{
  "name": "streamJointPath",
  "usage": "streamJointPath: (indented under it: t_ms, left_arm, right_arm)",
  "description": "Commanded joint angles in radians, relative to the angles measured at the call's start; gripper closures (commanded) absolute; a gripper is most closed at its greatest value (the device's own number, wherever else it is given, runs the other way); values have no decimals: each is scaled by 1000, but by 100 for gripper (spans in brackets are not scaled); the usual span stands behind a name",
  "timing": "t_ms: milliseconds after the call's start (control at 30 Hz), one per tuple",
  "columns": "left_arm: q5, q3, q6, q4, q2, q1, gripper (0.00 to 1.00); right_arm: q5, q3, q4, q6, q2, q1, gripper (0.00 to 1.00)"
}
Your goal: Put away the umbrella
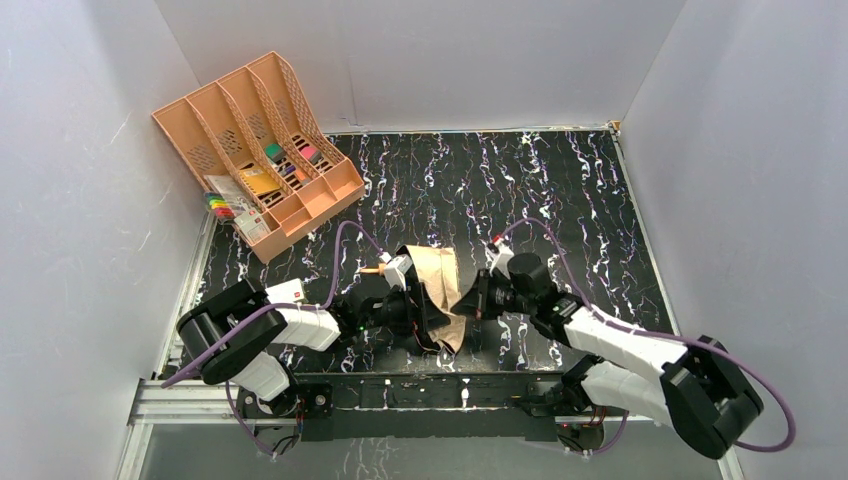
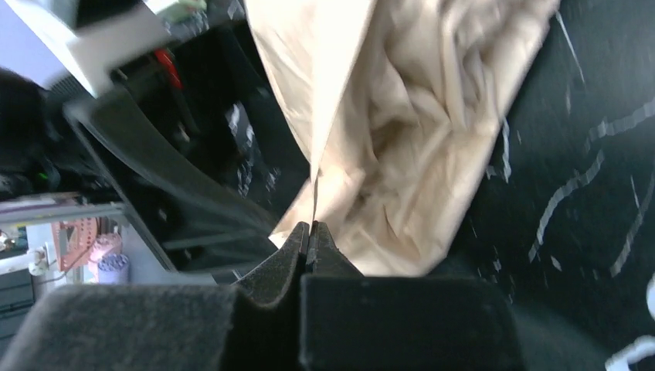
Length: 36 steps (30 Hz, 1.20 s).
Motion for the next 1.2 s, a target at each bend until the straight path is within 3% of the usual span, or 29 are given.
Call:
streamJointPath:
  t_ms: [0,333,700,967,1100,1167]
  left_arm:
    - [-37,-32,30,-129,24,-4,26]
    - [-39,-30,13,-117,38,-3,27]
    - [-84,-15,-40,-139,66,-4,34]
    - [-84,-6,-43,-145,81,-5,35]
    - [-87,-6,-47,-146,90,-4,35]
    - [-91,-6,-49,-148,93,-4,36]
  right_arm:
    - [-25,-77,-143,-16,-114,-3,100]
    - [-74,-215,-194,-34,-242,-4,98]
    - [-250,-308,24,-113,-332,-3,80]
    - [-377,-296,132,-139,-306,-3,78]
    - [-437,-285,108,-144,-308,21,77]
    - [-402,-261,11,-154,-351,30,73]
